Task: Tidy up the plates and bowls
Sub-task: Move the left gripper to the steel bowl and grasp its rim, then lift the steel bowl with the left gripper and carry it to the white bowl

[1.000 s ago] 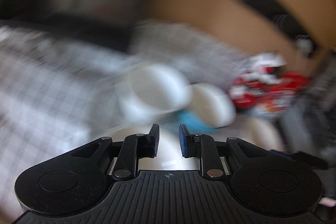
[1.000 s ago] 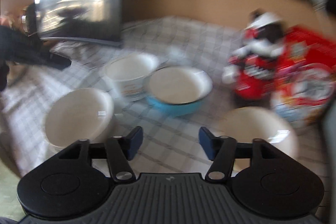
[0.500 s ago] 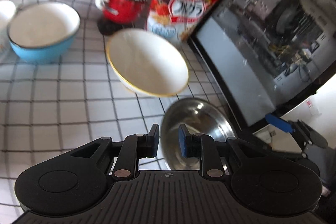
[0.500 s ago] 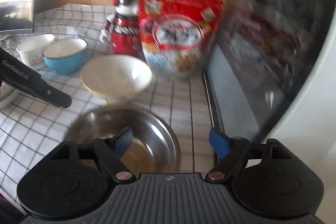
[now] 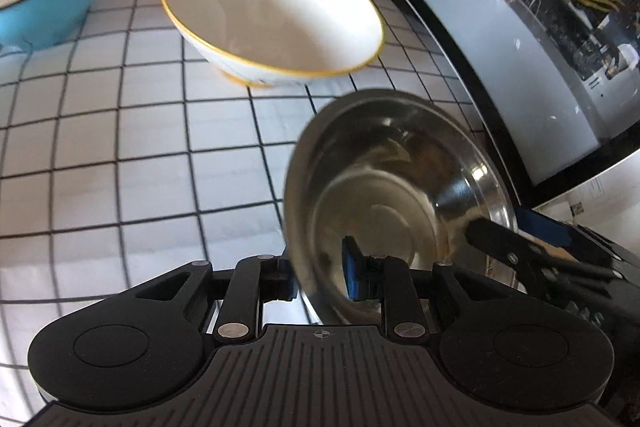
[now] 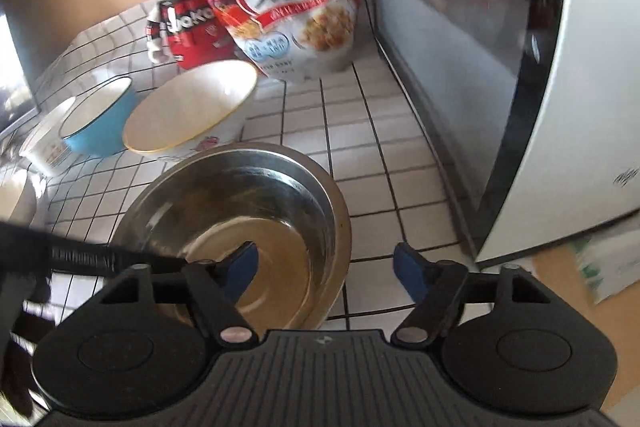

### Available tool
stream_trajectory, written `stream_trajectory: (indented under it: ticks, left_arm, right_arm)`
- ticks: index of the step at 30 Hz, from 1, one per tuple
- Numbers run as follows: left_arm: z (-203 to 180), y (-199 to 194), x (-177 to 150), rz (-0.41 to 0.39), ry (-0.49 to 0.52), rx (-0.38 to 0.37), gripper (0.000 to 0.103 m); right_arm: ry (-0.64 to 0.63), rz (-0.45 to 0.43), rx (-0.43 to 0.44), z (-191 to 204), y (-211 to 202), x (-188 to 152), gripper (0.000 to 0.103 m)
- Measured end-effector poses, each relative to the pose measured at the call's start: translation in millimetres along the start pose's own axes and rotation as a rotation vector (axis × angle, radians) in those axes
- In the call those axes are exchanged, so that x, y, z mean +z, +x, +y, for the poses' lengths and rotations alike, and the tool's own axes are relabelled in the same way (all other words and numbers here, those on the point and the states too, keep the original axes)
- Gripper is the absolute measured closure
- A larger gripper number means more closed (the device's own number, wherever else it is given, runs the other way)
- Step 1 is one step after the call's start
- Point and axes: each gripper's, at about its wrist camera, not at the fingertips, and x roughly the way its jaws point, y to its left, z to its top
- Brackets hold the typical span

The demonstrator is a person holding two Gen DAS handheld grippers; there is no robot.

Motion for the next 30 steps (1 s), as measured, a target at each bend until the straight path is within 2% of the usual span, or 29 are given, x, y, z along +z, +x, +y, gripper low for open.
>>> stream_trajectory:
  ticks: [1,3,7,12,18,21,23,26,30]
  left_arm:
    - [-1.6,-1.0,0.2,-0.014,0.007,0.002,0.078]
    - [-3.1,-0.4,0.1,-0.017,0.029,0.002,0.077]
    - [-2.2,1.2,1.9,-0.007,0.03,-0.017,0.078]
    - [5.6,1.9,0.6,-0.001,-0.056,-0.04,0.081]
    - [1.1,-2.5,-3.3,0.012,-0.052,-0.003,0.082]
    - [1.2,-9.1,-7.4,0.043,-0.066,0.03,0.087]
    - [4.0,-22.3,-12.8,0.038,-0.091,0.016,0.087]
    - [8.4,-55.7,-18.3,-0.015,-0.13,-0.006,0.087]
    - [20.6,-107.4,-22.0,-0.161,-0.184,0.003,0.087]
  right_arm:
    - [0.003,0.008,-0.002,0.3,5.1,0.6,0.034]
    - [0.002,0.029,-0.022,2.1,16.2,2.3,0.044]
    - [-0.002,0.063,-0.01,2.4,29.8,6.2,0.054]
    - [-0.04,0.111,0.024,7.8,32.6,7.7,0.074]
    - [-0.097,0.136,0.031,15.2,21.8,9.1,0.076]
    - [-0.144,0.125,0.061,23.9,7.7,13.5,0.077]
    - [-0.198,0.103,0.07,33.0,-4.0,16.6,0.077]
    - [-0.252,0.074,0.104,46.1,-21.0,27.2,0.077]
    - [-0.344,0.009,0.176,77.1,-44.1,46.8,0.077]
